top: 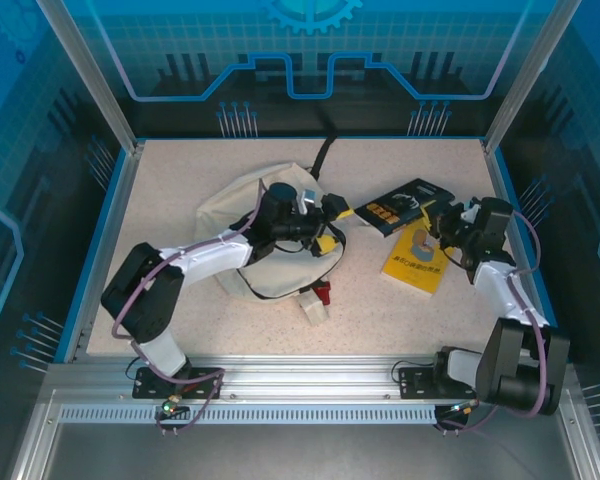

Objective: Pack the student bag

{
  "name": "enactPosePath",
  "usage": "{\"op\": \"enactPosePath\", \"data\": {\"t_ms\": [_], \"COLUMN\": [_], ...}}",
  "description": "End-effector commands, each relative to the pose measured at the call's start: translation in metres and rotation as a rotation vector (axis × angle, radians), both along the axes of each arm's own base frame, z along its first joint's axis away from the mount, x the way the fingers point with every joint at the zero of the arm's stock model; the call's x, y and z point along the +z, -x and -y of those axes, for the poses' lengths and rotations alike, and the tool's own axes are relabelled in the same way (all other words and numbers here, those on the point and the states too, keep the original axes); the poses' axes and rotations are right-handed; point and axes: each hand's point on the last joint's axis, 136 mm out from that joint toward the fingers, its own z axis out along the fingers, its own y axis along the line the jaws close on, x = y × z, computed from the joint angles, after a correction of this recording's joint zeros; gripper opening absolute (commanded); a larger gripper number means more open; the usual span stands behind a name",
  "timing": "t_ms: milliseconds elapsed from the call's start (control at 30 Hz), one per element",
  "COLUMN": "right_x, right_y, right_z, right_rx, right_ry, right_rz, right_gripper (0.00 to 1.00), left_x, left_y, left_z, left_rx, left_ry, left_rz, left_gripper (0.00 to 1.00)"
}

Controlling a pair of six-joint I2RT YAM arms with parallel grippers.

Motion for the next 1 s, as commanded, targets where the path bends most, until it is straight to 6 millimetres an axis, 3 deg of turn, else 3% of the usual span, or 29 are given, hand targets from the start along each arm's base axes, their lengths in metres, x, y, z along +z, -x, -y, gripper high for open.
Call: {"op": "enactPosePath", "data": {"t_ms": [0,233,367,500,967], "right_x": [0.053,0.063,0.069,0.069,0.076], "right_y": [-0.007,-0.008,-0.008,-0.006,-0.004], "right_z": [-0.014,-0.039,-0.048,-0.048,-0.057], "right_rx": [0.001,0.045,0.060,0.050,0.065], "right_ry": [-0.009,-0.026,-0.058,-0.064,-0.163], "right_rz": [0.147,0.170,0.190,0.181,0.189], "right_gripper": [0.11,0.12,0.12,0.12,0.13], "left_x": [0.023,0.022,0.011,-0.002,0.007], "left_y": [-0.007,-0.012,-0.014,-0.014,-0.037], "left_z": [0.019,0.027,0.027,0.022,0.021], "left_rx": [0.045,0.081,0.102,0.147,0.270], "left_ry": [0.166,0.172,0.127,0.120,0.197], "left_rz": [-0.013,-0.025,-0.053,-0.132,-0.198], "left_gripper": [0.99,0.99,0.99,0.99,0.92]}}
